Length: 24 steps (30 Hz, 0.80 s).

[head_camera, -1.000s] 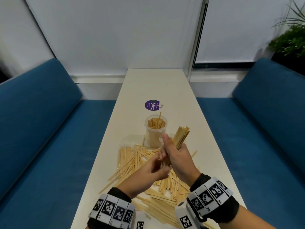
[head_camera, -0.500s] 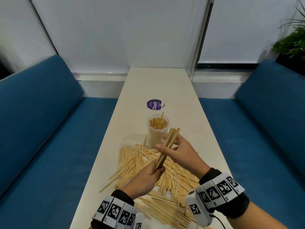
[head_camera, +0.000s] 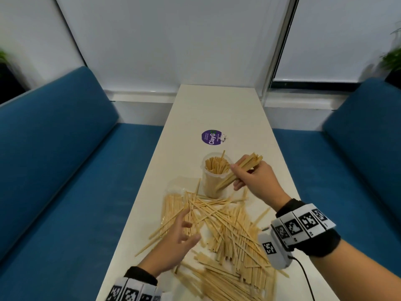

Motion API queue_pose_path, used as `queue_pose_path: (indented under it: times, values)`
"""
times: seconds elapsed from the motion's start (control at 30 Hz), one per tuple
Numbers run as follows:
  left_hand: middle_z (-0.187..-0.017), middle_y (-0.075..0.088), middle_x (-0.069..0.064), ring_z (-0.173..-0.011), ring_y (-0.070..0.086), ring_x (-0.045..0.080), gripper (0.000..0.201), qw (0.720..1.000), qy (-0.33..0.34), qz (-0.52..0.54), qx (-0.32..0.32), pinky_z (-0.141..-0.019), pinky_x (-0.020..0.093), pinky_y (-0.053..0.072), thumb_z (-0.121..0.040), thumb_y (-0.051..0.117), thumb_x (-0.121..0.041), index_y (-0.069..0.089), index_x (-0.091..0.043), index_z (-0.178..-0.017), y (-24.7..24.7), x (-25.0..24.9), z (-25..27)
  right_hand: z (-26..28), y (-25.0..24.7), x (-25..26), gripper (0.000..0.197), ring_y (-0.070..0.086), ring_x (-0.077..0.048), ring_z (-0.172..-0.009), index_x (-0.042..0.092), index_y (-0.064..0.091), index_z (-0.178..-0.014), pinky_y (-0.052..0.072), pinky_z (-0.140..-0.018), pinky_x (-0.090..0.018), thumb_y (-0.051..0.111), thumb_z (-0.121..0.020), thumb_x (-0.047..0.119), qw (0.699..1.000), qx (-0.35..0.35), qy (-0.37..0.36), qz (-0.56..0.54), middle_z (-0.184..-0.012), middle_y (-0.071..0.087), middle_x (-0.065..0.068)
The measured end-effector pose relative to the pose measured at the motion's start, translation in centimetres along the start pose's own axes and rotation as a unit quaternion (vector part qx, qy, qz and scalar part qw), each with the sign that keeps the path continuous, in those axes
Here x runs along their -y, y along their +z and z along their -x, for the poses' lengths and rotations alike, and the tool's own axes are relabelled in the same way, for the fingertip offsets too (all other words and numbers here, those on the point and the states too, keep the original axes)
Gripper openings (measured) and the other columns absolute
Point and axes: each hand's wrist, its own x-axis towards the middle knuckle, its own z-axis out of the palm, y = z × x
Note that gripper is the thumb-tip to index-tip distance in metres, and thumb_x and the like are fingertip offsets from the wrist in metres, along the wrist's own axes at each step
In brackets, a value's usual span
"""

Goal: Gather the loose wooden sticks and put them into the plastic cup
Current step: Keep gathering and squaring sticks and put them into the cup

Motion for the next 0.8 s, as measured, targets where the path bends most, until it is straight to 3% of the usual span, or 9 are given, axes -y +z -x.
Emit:
queue_pose_path:
  times: [0.13, 0.23, 0.37, 0.43, 0.5, 0.57, 0.67, 0.73, 0.8]
  values:
    - [-0.125, 0.049, -0.013, -0.101, 0.058, 0.004, 0.038, 0.998, -0.045, -0.005, -0.036, -0.073, 0.011, 0.042, -0.093, 0.048, -0.037, 0.037, -0.038, -0.13, -2.5, 3.7, 1.5, -3.4, -0.2, -1.3, 0.017, 0.064, -0.011, -0.051, 0.007, 0.062, -0.081, 0.053, -0.053, -0.016, 0.062, -0.089, 0.022, 0.995, -0.091, -0.037, 0.013, -0.063, 0.066, -0.008]
    - [-0.118, 0.057, -0.008, -0.096, 0.062, 0.011, 0.02, 0.994, -0.08, 0.004, -0.072, -0.076, 0.013, 0.044, -0.093, 0.051, -0.029, 0.05, -0.036, -0.112, -3.7, 6.2, 2.9, -5.5, 0.4, -3.0, 0.017, 0.064, -0.01, -0.051, 0.005, 0.06, -0.081, 0.053, -0.053, -0.017, 0.063, -0.089, 0.02, 0.992, -0.117, -0.042, 0.0, -0.064, 0.064, -0.006]
    - [-0.11, 0.063, -0.005, -0.089, 0.066, 0.011, 0.017, 0.989, -0.117, 0.0, -0.095, -0.075, 0.015, 0.047, -0.093, 0.052, -0.025, 0.053, -0.036, -0.106, -3.8, 8.1, 4.3, -7.7, 1.5, -5.5, 0.024, 0.059, -0.011, -0.051, 0.003, 0.061, -0.08, 0.049, -0.052, -0.018, 0.062, -0.089, 0.025, 0.994, -0.089, -0.02, 0.063, -0.065, 0.063, -0.005]
    - [-0.109, 0.064, -0.004, -0.089, 0.066, 0.01, 0.015, 0.988, -0.131, -0.001, -0.087, -0.073, 0.014, 0.047, -0.093, 0.051, -0.025, 0.054, -0.034, -0.105, -3.4, 8.6, 4.5, -8.5, 2.1, -6.5, 0.026, 0.057, -0.014, -0.061, 0.004, 0.062, -0.078, 0.043, -0.054, -0.017, 0.061, -0.09, 0.027, 0.989, -0.052, 0.001, 0.138, -0.07, 0.062, -0.005]
    - [-0.109, 0.064, -0.005, -0.091, 0.065, 0.008, 0.014, 0.987, -0.144, 0.002, -0.076, -0.077, 0.015, 0.047, -0.093, 0.051, -0.028, 0.055, -0.034, -0.105, -3.0, 8.6, 4.3, -9.0, 2.8, -7.1, 0.023, 0.059, -0.019, -0.076, 0.007, 0.063, -0.082, 0.043, -0.061, -0.021, 0.061, -0.089, 0.029, 0.983, -0.012, 0.029, 0.18, -0.081, 0.063, -0.007]
    - [-0.109, 0.063, -0.006, -0.092, 0.064, 0.007, 0.013, 0.986, -0.152, 0.005, -0.065, -0.082, 0.016, 0.046, -0.093, 0.05, -0.03, 0.055, -0.033, -0.105, -2.6, 8.4, 3.9, -9.3, 3.5, -7.6, 0.03, 0.057, -0.025, -0.096, 0.005, 0.063, -0.094, 0.047, -0.076, -0.031, 0.062, -0.088, 0.034, 0.977, 0.013, 0.059, 0.203, -0.095, 0.06, -0.011]
    - [-0.109, 0.062, -0.008, -0.095, 0.061, 0.007, 0.014, 0.987, -0.156, 0.0, -0.045, -0.082, 0.012, 0.044, -0.094, 0.048, -0.034, 0.055, -0.036, -0.106, -2.2, 7.5, 3.1, -9.3, 4.3, -8.2, 0.057, 0.036, -0.025, -0.117, 0.008, 0.055, -0.119, 0.035, -0.098, -0.034, 0.063, -0.082, 0.05, 0.958, 0.04, 0.068, 0.274, -0.108, 0.042, -0.007]
    - [-0.11, 0.061, -0.009, -0.097, 0.06, 0.006, 0.014, 0.988, -0.154, -0.008, -0.032, -0.081, 0.01, 0.042, -0.094, 0.048, -0.035, 0.055, -0.037, -0.106, -1.9, 7.1, 2.6, -9.1, 4.4, -8.3, 0.07, 0.033, -0.025, -0.121, 0.014, 0.045, -0.131, 0.033, -0.102, -0.035, 0.068, -0.077, 0.051, 0.961, 0.004, 0.023, 0.276, -0.122, 0.042, -0.008]
    - [-0.11, 0.061, -0.009, -0.098, 0.059, 0.005, 0.014, 0.988, -0.152, -0.016, -0.017, -0.079, 0.009, 0.042, -0.094, 0.048, -0.033, 0.054, -0.037, -0.106, -1.6, 6.7, 2.2, -8.8, 4.0, -8.2, 0.073, 0.035, -0.024, -0.124, 0.018, 0.039, -0.138, 0.033, -0.106, -0.038, 0.071, -0.078, 0.043, 0.958, -0.028, -0.075, 0.275, -0.133, 0.042, -0.008]
